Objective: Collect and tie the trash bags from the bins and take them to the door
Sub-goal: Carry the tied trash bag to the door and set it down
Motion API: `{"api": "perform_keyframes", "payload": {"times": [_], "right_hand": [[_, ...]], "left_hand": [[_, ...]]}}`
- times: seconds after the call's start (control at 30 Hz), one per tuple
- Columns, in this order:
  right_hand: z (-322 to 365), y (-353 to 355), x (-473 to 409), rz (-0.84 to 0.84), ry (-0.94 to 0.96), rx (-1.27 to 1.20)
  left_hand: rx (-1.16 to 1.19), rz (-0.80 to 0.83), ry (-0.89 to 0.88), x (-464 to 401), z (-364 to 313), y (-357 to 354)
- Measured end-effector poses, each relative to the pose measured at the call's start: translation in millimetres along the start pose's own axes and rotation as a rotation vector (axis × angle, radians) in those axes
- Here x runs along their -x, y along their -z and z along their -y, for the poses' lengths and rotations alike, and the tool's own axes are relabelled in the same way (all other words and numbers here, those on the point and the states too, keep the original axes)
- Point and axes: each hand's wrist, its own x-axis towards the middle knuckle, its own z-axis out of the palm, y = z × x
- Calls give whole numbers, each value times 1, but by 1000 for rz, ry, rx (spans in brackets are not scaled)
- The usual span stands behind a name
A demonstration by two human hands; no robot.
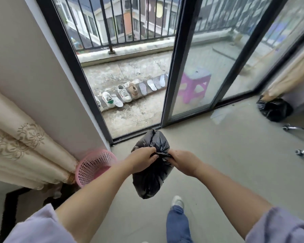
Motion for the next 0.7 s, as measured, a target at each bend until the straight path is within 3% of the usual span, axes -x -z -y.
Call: {"api": "perform_keyframes", "payload": {"times": [0.37, 0.7], "right_hand": [[-59, 10, 244, -149, -535, -158], [-127, -26, 546, -261, -1023, -295]], "left_hand": [[-172, 249, -445, -19, -207, -68], [-351, 455, -870, 5, -498, -218]]}}
